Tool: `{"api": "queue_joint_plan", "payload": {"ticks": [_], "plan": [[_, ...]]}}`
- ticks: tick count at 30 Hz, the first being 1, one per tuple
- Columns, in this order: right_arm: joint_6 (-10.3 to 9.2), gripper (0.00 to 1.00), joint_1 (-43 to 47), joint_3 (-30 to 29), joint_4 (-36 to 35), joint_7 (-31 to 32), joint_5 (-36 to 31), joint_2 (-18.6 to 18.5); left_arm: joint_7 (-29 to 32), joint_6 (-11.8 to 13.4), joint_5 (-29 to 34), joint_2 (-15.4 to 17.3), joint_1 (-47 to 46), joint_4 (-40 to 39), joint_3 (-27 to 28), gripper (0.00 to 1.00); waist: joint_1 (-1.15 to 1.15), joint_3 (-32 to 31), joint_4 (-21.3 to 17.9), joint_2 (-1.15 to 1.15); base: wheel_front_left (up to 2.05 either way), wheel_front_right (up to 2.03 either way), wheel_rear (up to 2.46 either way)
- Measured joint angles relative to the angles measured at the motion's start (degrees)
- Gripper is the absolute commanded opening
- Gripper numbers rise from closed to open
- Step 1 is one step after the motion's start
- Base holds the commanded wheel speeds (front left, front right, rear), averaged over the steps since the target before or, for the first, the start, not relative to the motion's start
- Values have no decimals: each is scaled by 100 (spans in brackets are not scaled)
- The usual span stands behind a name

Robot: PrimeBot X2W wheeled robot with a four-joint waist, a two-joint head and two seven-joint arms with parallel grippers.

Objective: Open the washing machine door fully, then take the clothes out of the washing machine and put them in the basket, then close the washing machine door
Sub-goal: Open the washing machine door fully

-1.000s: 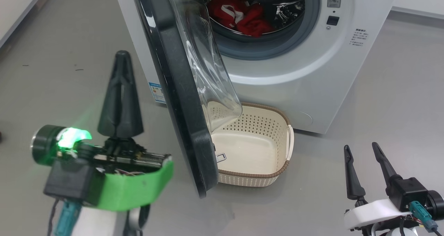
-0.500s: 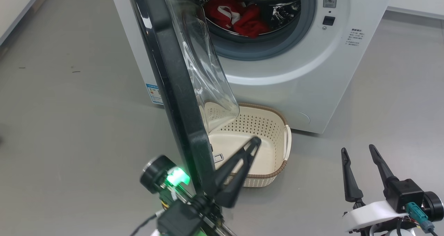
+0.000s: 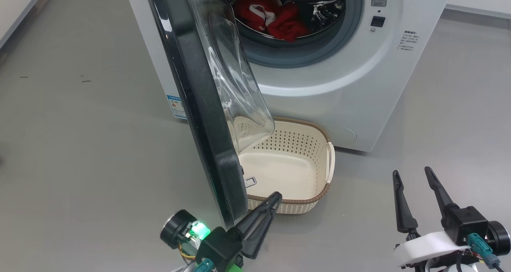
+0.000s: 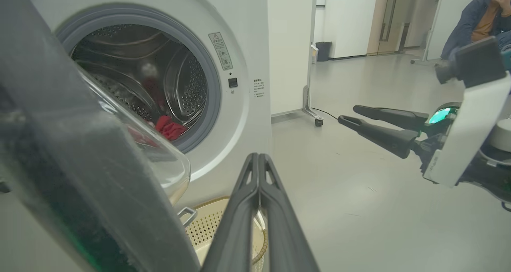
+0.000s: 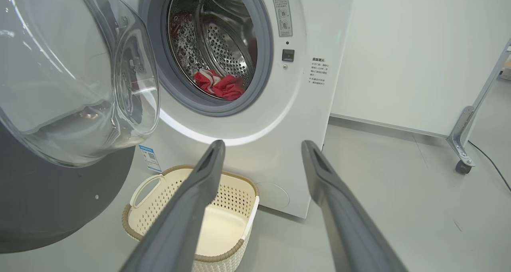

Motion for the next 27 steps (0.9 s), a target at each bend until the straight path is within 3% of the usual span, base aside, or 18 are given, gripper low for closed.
{"api": "queue_joint_plan", "payload": {"ticks": [14, 27], "plan": [[49, 100, -1, -90, 9, 0, -42, 69, 51, 347, 47, -32, -19, 343, 354, 0, 0, 10, -54, 0, 0, 0, 0], [103, 100, -2, -153, 66, 0, -75, 96, 69, 492, -4, -77, -29, 572, 513, 0, 0, -37, -85, 0, 0, 0, 0]]}}
